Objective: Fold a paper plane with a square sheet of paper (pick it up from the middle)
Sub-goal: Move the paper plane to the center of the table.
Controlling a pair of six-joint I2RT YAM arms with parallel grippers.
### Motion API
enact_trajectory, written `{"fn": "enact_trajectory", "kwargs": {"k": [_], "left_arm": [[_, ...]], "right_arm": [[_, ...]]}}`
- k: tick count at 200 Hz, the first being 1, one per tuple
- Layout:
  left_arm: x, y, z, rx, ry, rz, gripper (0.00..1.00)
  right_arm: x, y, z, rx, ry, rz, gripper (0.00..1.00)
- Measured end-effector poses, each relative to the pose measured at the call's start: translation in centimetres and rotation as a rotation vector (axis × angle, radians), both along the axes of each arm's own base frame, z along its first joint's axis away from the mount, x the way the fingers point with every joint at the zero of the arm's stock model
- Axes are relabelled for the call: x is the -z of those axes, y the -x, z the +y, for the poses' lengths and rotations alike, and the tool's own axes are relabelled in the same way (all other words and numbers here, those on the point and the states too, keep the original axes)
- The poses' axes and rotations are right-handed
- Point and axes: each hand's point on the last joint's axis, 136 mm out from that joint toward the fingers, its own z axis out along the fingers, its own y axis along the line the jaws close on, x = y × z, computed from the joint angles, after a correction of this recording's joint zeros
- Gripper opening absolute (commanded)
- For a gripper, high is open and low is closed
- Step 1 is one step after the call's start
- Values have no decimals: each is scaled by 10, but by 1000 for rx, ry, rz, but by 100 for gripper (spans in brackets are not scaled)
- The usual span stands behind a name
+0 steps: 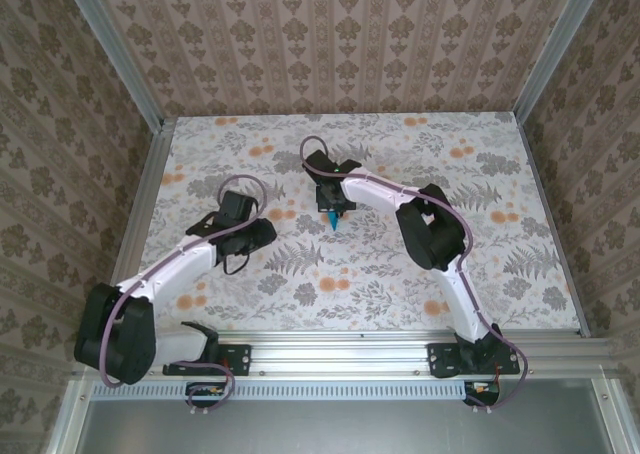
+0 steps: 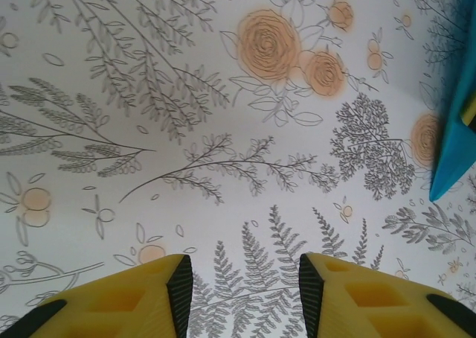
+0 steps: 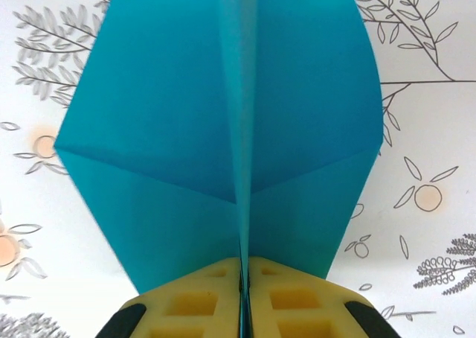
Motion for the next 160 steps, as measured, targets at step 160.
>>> {"fn": "enact_trajectory", "kwargs": {"k": [160], "left_arm": [[5, 4, 8, -17, -17, 20, 47]], "right_arm": [[4, -1, -3, -21, 91, -5, 35]]}}
